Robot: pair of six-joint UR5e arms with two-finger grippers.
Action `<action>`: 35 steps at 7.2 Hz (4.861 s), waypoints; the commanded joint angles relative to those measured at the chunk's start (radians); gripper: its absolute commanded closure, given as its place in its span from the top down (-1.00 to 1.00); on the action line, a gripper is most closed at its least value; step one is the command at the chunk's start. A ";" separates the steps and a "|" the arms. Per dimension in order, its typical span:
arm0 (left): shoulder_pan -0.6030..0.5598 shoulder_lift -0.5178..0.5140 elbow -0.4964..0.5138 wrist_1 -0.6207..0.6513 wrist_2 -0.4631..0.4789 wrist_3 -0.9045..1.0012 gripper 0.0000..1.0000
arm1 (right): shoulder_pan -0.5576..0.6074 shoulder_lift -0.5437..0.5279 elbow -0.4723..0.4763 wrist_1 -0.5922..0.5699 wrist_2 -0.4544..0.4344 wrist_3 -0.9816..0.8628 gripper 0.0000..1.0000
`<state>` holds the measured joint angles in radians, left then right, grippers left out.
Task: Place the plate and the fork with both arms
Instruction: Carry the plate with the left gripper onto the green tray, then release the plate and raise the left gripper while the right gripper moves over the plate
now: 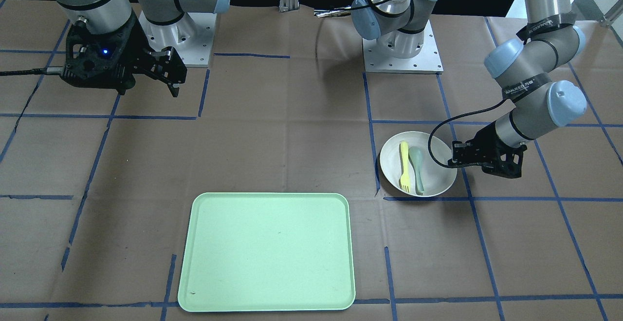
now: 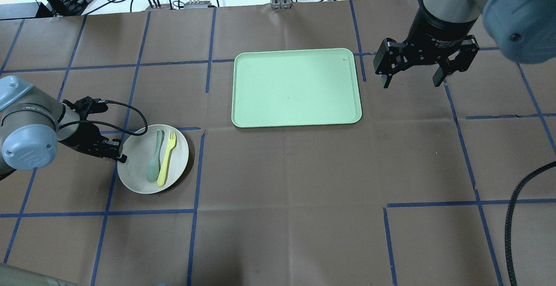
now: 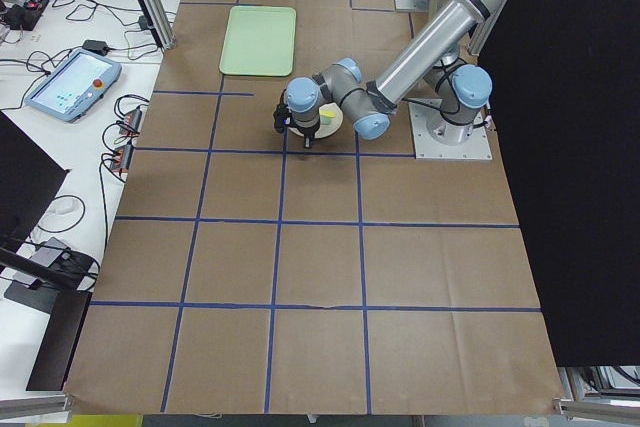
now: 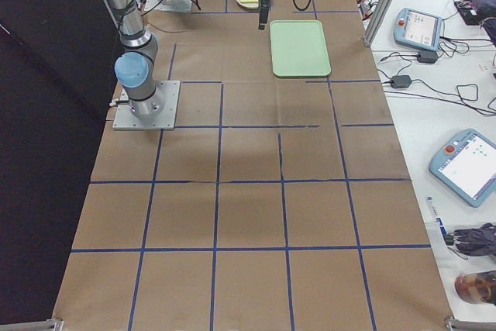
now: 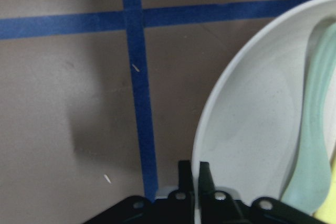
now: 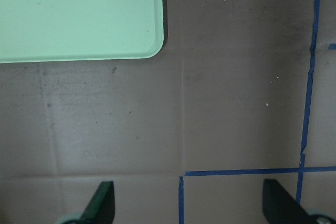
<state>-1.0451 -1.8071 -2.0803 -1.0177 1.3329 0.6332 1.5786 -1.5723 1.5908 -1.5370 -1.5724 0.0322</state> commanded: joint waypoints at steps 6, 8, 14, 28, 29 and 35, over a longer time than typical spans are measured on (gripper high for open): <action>-0.476 -0.155 0.306 -0.038 -0.176 -0.536 -1.00 | -0.003 0.000 0.002 0.000 0.000 -0.002 1.00; -0.556 -0.321 0.524 -0.050 -0.176 -0.622 -1.00 | -0.002 0.000 0.000 0.000 0.000 -0.002 1.00; -0.590 -0.471 0.667 -0.047 -0.186 -0.728 -0.97 | -0.003 0.000 0.002 0.000 -0.001 -0.003 1.00; -0.584 -0.280 0.649 -0.297 -0.074 -0.725 1.00 | 0.001 0.051 -0.021 -0.083 -0.001 -0.008 1.00; -0.584 -0.208 0.649 -0.388 0.056 -0.716 1.00 | 0.004 0.064 -0.021 -0.104 0.000 -0.008 1.00; -0.584 0.235 0.461 -0.667 0.235 -0.642 1.00 | 0.012 0.124 -0.095 -0.100 0.003 0.001 1.00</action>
<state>-1.6351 -1.6661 -1.5591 -1.6796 1.5642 -0.0184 1.5895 -1.4522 1.4986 -1.6366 -1.5704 0.0323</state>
